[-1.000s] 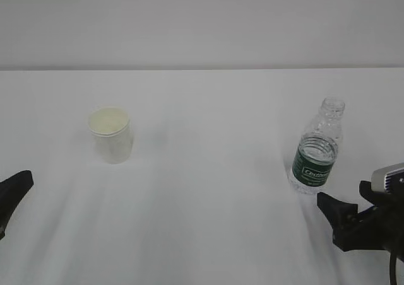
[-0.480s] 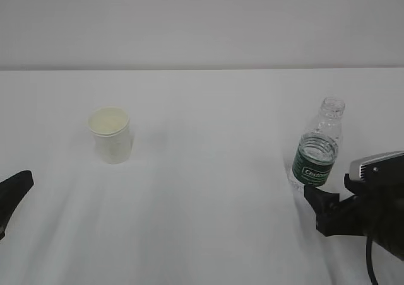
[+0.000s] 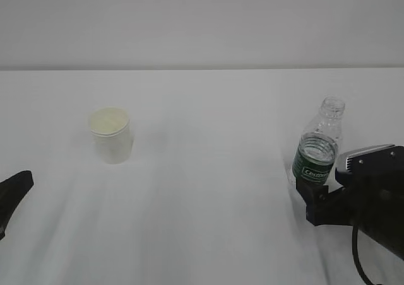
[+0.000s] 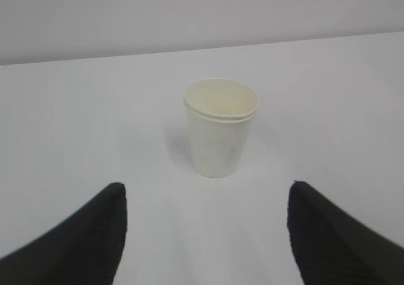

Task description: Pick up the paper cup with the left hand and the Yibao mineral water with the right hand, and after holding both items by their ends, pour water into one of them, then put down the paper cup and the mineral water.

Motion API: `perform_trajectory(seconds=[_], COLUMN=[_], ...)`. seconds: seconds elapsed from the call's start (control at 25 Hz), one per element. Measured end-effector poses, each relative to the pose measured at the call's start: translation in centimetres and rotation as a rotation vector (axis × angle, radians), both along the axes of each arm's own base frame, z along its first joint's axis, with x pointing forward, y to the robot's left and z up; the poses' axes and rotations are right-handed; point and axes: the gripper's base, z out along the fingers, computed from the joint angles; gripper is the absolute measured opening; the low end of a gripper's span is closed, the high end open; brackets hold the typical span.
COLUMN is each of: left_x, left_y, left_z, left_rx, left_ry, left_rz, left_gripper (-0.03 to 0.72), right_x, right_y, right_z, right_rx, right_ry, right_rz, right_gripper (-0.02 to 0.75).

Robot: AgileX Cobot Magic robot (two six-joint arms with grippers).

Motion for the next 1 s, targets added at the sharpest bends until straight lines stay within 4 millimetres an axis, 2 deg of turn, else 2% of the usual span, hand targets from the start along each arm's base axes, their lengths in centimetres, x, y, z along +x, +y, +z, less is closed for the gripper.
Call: perform_trajectory(seconds=[0.76,1.0], left_x=[0.0,0.0], left_y=[0.0,0.0], left_z=[-0.1,-0.1], left_rx=[0.003,0.003], left_ry=[0.007,0.010], left_rz=[-0.001,-0.001], left_gripper=[0.573,0.573], right_x=[2.9,3.0], right_y=[0.8,0.8], right_z=[0.8,-0.5], right_rx=[0.019,0.007], right_ry=[-0.091,-0.052], right_rz=[0.002,0.003], right_gripper=[0.626,0.624])
